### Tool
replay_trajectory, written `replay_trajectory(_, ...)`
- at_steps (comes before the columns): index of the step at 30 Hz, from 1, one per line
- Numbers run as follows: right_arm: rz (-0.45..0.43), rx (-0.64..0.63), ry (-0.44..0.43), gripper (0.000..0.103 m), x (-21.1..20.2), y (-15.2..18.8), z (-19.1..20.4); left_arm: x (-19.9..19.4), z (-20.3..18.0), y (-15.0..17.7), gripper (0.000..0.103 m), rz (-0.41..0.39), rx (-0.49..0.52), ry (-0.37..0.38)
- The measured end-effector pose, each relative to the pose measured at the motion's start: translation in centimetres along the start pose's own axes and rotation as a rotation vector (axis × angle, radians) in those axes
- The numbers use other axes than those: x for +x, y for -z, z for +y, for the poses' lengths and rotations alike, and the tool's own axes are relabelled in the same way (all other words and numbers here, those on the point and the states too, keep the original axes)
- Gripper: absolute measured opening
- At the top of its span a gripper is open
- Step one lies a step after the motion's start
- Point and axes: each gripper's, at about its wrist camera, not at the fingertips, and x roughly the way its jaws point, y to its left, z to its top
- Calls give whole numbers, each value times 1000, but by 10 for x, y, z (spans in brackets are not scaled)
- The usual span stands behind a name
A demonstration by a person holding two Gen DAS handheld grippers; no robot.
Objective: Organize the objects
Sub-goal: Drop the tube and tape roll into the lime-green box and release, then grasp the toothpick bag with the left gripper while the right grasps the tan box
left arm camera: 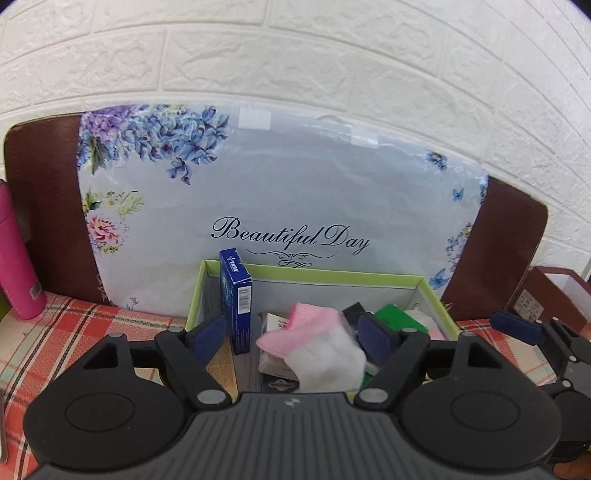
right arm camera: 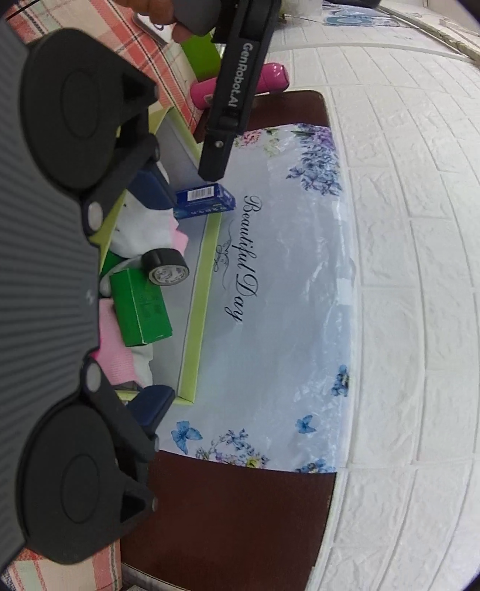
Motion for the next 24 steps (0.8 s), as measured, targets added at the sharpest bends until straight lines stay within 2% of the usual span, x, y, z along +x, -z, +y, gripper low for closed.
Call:
replay_trajectory(5, -43, 7, -1, 103, -44, -5, 4, -42, -16, 10, 86, -12, 1, -4)
replay_trajectory(13, -54, 25, 12, 103, -102, 9, 11, -77, -33, 41, 87, 60, 17, -15)
replay_trajectory(24, -13, 92, 45, 103, -139, 40, 7, -101, -39, 74, 87, 96, -4, 5)
